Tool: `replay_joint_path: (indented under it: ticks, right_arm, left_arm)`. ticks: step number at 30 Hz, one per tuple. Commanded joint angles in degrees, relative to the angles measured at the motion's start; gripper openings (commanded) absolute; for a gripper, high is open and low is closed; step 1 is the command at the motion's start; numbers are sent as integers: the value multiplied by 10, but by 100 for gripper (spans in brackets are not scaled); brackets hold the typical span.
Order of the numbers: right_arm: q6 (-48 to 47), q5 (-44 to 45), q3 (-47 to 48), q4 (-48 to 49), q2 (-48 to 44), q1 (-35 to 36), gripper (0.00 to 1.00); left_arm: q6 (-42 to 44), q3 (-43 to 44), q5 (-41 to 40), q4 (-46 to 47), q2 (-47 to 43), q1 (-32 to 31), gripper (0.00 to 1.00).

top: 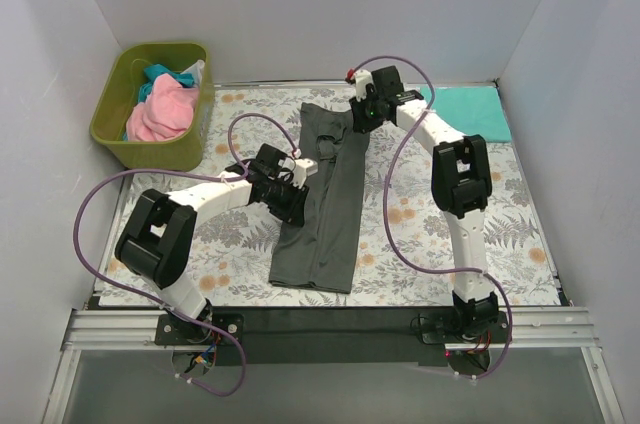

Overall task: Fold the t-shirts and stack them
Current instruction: Fold the tshirt

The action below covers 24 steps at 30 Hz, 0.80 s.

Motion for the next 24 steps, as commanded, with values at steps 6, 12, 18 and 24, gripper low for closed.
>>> replay_joint_path:
  ticks: [6,12,18,24]
  right_arm:
    - [38,-5,-4,-20,45,1,17]
    - [41,18,24,-40,76,0,18]
    - [40,43,116,-78,142,-1,20]
    - [21,52,195,-65,177,-1,28]
  left_arm:
    - [5,-20,-1,-7,-29,-2,24]
    - [1,-28,-3,-1,-25,-3,24]
    - [-12,-27,3,-8,-22,-3,25]
    - [-22,-20,22,-13,-2,-3,27]
